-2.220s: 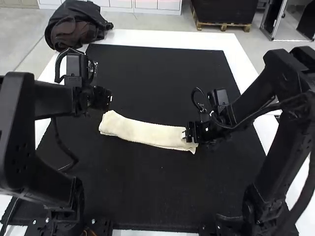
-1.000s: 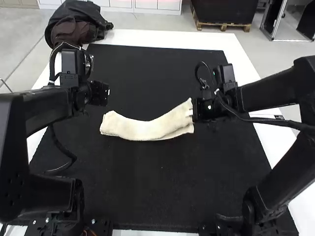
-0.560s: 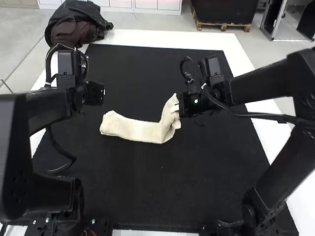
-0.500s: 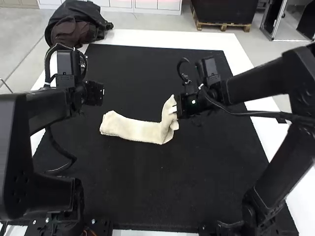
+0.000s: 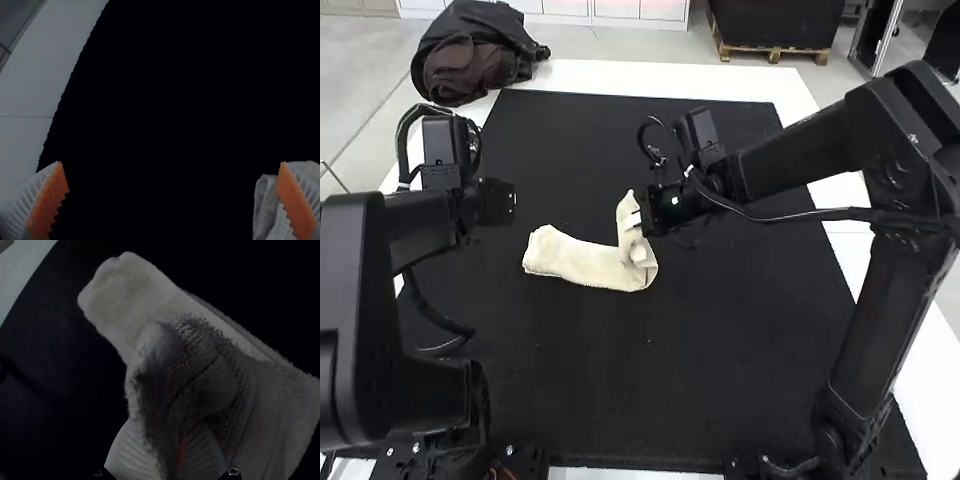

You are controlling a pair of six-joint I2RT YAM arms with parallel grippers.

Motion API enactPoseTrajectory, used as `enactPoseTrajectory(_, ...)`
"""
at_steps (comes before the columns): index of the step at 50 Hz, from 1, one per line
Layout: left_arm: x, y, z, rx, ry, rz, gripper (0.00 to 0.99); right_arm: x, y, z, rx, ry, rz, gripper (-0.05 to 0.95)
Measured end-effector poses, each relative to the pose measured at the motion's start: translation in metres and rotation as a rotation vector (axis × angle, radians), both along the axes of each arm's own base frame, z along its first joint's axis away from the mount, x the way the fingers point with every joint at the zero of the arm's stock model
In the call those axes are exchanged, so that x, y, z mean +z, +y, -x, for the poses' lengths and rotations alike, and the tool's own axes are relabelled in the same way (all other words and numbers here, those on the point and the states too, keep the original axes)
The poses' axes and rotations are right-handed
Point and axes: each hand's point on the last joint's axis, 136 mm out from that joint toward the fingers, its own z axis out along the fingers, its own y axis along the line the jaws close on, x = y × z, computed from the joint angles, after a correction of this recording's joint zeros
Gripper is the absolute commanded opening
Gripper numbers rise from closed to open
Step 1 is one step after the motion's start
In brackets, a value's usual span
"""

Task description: Fold the towel.

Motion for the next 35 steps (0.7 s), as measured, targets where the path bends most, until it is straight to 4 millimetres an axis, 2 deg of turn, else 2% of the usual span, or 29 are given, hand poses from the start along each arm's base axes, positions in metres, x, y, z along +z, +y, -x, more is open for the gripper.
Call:
enactPoseTrajectory(12,0.009,0.010,0.006,0.031,-0.027,-0.005,0.970,-0.001,0.033,0.003,0.053,-0.005,-0.013,-0.02)
enactPoseTrajectory(21,0.005,0.010,0.011,0.036,-0.021,-0.003,0.970,-0.008,0.054,0.008,0.085,0.010,-0.010,-0.02)
enactPoseTrajectory(35,0.005,0.010,0.011,0.033,-0.021,-0.001,0.970,-0.010,0.080,0.003,0.110,-0.004,-0.023,-0.02)
